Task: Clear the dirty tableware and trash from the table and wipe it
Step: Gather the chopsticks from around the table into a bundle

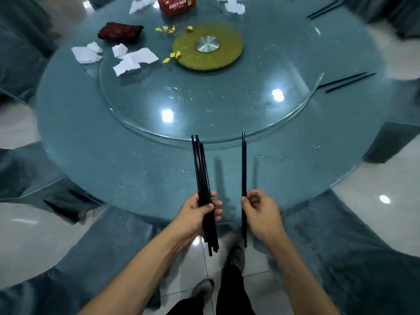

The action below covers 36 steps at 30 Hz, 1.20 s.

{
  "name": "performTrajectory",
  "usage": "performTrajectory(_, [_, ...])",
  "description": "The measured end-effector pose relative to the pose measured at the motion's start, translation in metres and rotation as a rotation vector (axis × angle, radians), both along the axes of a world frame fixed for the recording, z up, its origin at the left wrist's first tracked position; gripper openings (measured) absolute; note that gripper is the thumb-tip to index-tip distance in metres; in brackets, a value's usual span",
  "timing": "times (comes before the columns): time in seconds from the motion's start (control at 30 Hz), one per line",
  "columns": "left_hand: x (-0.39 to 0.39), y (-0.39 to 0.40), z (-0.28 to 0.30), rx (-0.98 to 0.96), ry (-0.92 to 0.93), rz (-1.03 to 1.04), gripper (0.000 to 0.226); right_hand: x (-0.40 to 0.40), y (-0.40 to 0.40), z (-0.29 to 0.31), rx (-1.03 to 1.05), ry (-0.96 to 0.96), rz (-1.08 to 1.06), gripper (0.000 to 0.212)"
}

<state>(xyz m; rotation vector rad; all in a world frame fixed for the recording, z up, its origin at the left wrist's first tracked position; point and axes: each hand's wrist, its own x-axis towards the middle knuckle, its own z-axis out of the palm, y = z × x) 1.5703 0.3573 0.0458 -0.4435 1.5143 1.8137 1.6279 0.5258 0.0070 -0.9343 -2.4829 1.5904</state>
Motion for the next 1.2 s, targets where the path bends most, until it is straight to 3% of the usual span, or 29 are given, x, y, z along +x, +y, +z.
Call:
performTrajectory(0.2, [0.029,0.004,0.019,0.158,-0.009,-0.099,0.026,0.062,-0.049,0.042,-0.197,0.102,-0.093,0.009])
performTrajectory(0.37, [0.065,0.017,0.035,0.244,-0.043,-0.238,0.022,0.106,-0.064,0.058,-0.078,0.104,-0.247,0.006])
performTrajectory(0.5, [0.097,0.032,0.037,0.249,-0.086,-0.349,0.024,0.141,-0.065,0.074,-0.036,0.165,-0.383,0.017])
performTrajectory(0.57, [0.11,0.042,0.039,0.246,-0.099,-0.384,0.025,0.16,-0.064,0.078,0.066,0.179,-0.409,0.017])
performTrajectory(0.67, [0.133,0.06,0.044,0.22,-0.068,-0.456,0.023,0.188,-0.057,0.073,0.446,0.119,-0.356,0.014])
performTrajectory(0.77, [0.159,0.084,0.048,0.186,-0.022,-0.529,0.019,0.215,-0.043,0.074,0.574,0.063,-0.324,0.023])
performTrajectory(0.87, [0.19,0.112,0.051,0.179,0.001,-0.566,0.016,0.252,-0.018,0.083,0.509,0.034,-0.332,0.031])
performTrajectory(1.03, [0.262,0.169,0.061,0.191,0.035,-0.597,0.011,0.324,0.043,0.091,0.284,0.136,-0.504,0.015])
performTrajectory(1.2, [0.338,0.22,0.069,0.136,0.115,-0.595,0.016,0.394,0.098,0.093,0.386,0.141,-0.452,0.011])
